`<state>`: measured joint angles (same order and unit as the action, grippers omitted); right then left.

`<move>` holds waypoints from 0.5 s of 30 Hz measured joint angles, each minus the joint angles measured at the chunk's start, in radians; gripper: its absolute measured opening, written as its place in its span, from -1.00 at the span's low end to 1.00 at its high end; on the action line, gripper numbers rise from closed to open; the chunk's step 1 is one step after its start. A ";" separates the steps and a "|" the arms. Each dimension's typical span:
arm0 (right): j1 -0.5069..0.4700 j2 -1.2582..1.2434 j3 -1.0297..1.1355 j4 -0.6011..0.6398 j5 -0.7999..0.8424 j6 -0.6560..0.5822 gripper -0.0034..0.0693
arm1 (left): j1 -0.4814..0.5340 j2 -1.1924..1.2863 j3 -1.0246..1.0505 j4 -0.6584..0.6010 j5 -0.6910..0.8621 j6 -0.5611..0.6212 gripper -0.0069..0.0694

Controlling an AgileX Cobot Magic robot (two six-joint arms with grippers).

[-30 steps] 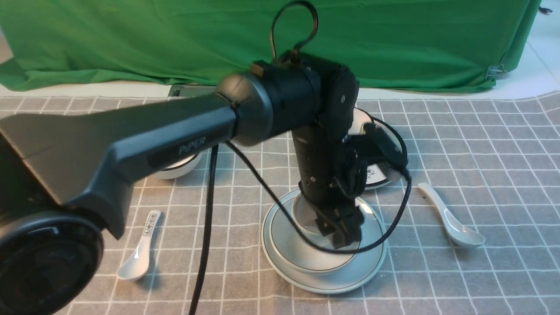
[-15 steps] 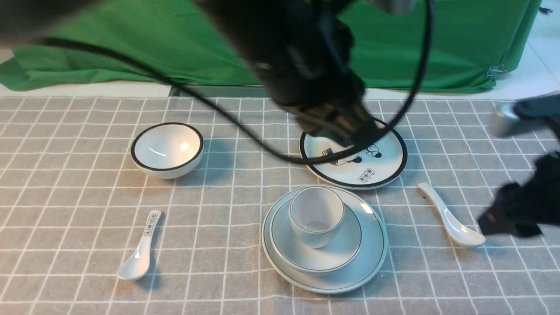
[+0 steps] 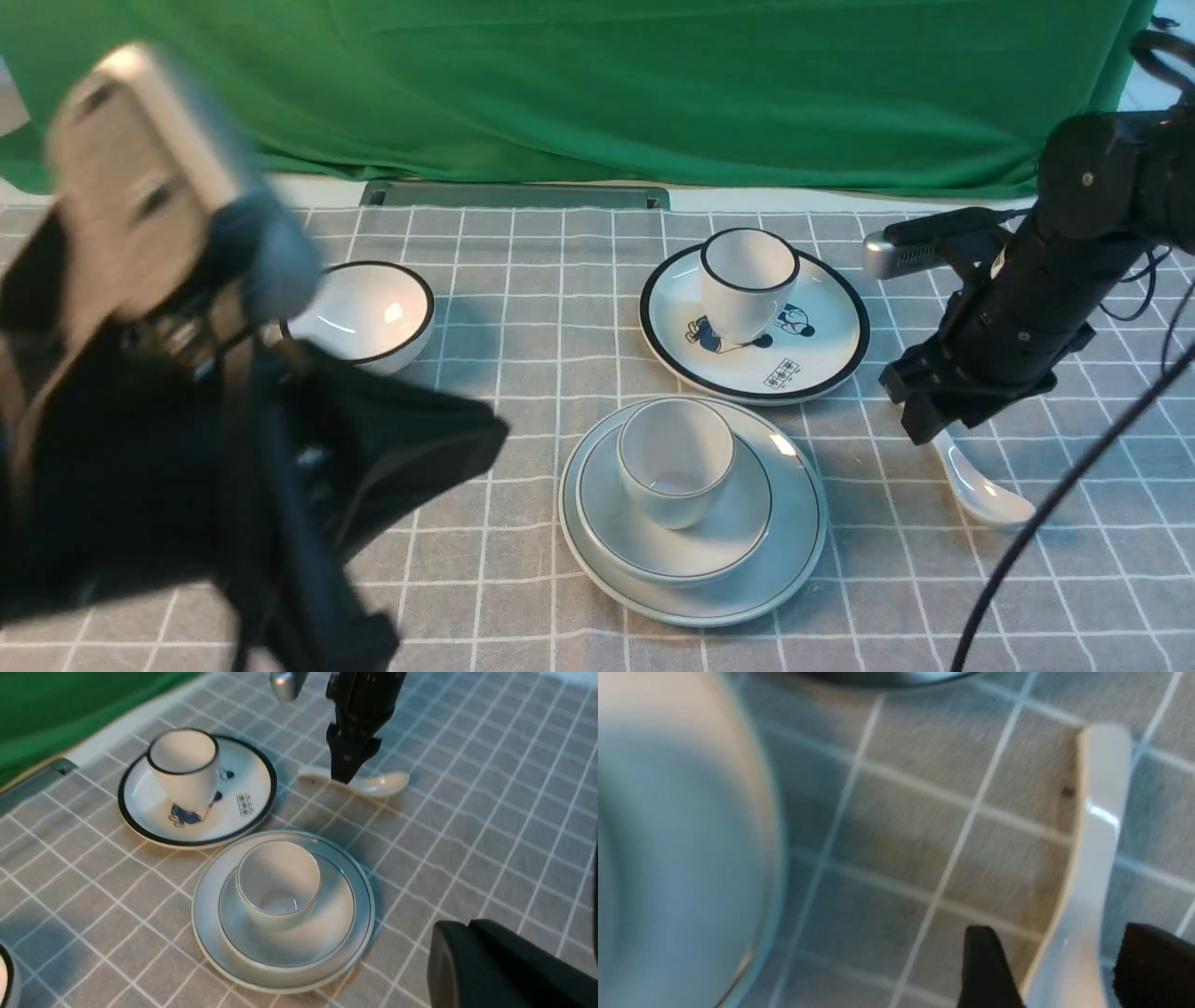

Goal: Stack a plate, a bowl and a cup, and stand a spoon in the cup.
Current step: Use the right arm to grab a blue soup spoon

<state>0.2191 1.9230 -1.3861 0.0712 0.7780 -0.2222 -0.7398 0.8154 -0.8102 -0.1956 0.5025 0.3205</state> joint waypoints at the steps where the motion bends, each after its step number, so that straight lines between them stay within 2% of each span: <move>1: -0.009 0.027 -0.028 0.000 -0.002 -0.005 0.21 | 0.000 -0.051 0.050 -0.018 -0.047 -0.001 -0.82; 5: -0.016 0.091 -0.080 0.000 -0.002 -0.005 0.21 | 0.000 -0.128 0.126 -0.053 -0.107 -0.006 -0.80; 15: -0.016 0.160 -0.086 0.000 0.001 -0.008 0.21 | 0.000 -0.139 0.139 -0.077 -0.115 -0.010 -0.80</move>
<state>0.2031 2.0833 -1.4716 0.0707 0.7785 -0.2299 -0.7398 0.6767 -0.6716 -0.2728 0.3876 0.3105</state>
